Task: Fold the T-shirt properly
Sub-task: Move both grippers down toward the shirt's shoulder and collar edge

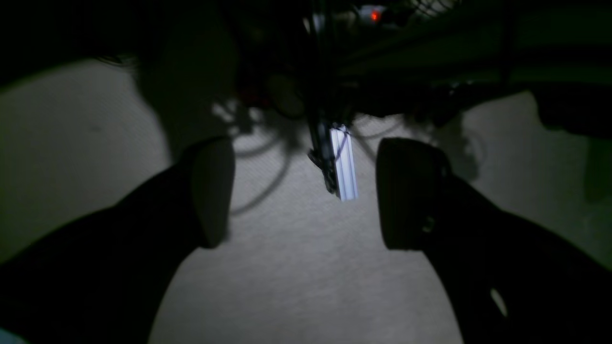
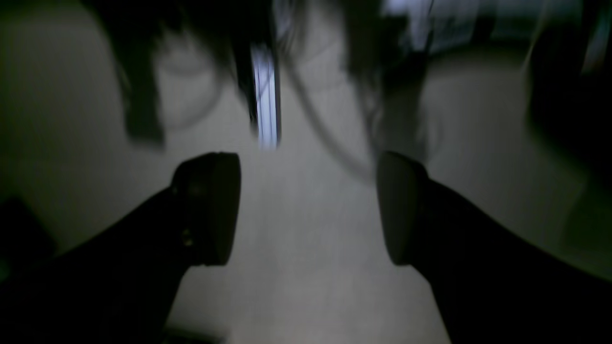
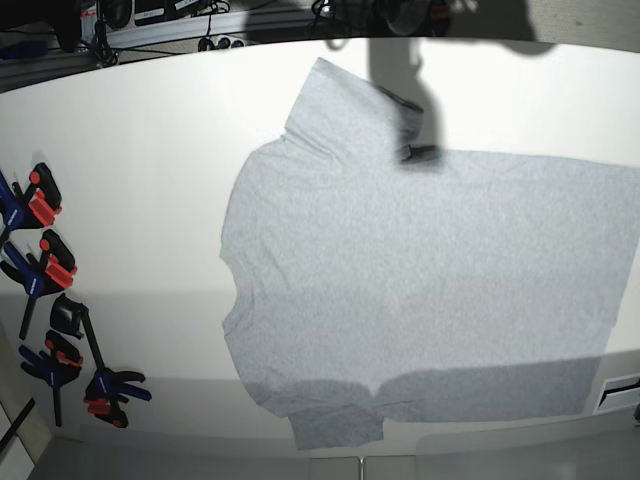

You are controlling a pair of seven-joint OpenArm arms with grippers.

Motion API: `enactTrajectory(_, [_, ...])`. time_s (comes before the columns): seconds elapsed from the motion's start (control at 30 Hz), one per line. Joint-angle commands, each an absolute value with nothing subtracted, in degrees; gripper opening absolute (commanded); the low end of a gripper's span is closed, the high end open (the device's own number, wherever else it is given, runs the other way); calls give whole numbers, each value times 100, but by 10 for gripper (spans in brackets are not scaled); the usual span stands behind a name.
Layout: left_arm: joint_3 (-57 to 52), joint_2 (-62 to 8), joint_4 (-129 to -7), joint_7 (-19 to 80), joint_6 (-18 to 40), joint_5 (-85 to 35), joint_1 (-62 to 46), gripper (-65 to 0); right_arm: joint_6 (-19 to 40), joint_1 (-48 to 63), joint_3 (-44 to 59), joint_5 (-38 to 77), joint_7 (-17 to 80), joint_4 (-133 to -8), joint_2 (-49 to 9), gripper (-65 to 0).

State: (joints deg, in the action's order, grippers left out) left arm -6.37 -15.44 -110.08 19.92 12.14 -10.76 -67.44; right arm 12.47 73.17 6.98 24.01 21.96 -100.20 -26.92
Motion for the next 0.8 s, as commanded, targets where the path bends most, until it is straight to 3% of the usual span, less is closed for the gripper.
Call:
enactTrajectory(0.0, [-644, -1559, -11391, 2084, 1111, -1105, -6871, -229, 1269, 7500, 838, 2401, 2401, -10228, -2727, -233])
enactTrajectory(0.1, [-644, -1559, -12374, 2783, 567, -1039, -6871, -229, 1269, 7500, 1157, 2401, 2567, -10853, -2729, -233])
enactTrajectory(0.23, [-644, -1559, -13500, 2961, 443, -390, -6827, -229, 1269, 7500, 1579, 2401, 2556, -11566, -2731, -233])
enactTrajectory(0.57, [-644, -1562, -13500, 2882, 360, 165, -5826, -229, 1345, 7242, 2060, 2401, 2314, -12816, -2757, -233])
enactTrajectory(0.67, [-644, -1559, -13500, 2869, 360, 416, -5465, -229, 1752, 6718, 2060, 2399, 2392, -12919, -2757, -233])
enactTrajectory(0.77, [-644, -1559, -13500, 2869, 355, 862, -5118, -229, 2587, 6193, 2001, 2399, 3048, -12932, -2759, -234])
